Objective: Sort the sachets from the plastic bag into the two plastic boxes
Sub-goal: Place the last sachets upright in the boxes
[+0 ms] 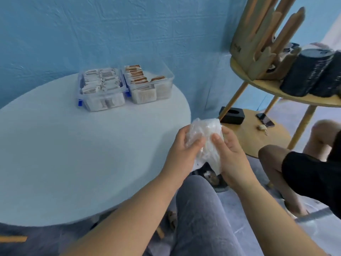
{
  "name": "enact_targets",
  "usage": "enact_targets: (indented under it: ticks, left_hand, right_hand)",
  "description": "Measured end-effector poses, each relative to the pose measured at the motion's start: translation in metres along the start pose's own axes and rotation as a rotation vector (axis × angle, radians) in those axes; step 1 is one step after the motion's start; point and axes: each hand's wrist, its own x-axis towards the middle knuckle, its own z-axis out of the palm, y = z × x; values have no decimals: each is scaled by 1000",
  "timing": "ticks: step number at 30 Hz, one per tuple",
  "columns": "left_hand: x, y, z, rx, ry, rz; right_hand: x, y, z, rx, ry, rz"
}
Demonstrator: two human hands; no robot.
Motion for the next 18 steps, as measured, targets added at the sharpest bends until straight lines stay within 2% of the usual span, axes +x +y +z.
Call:
enact_targets:
  ticks: [3,4,6,9,12,15,18]
  left_hand:
    - [13,-18,37,427,-72,121]
    - [16,-24,47,512,-126,108]
    - [23,-41,65,545,-228,-15]
    - [37,-75,86,483,-233,-193]
    - [60,-116,103,512,-173,-319]
    - [88,-155,117,550,-91,-386]
    - [121,-195,129,601,-50,-388]
  right_hand:
    - [-5,21,-50,-48,170,30]
    - [-8,28,-64,-63,204,51]
    - [-10,47,-87,-87,261,94]
    - [-11,85,-111,-132,298,149]
    - [-4,121,-129,-205,254,252]
    - [9,153,-147,-333,71,342]
    - [36,188,-169,-453,-76,353]
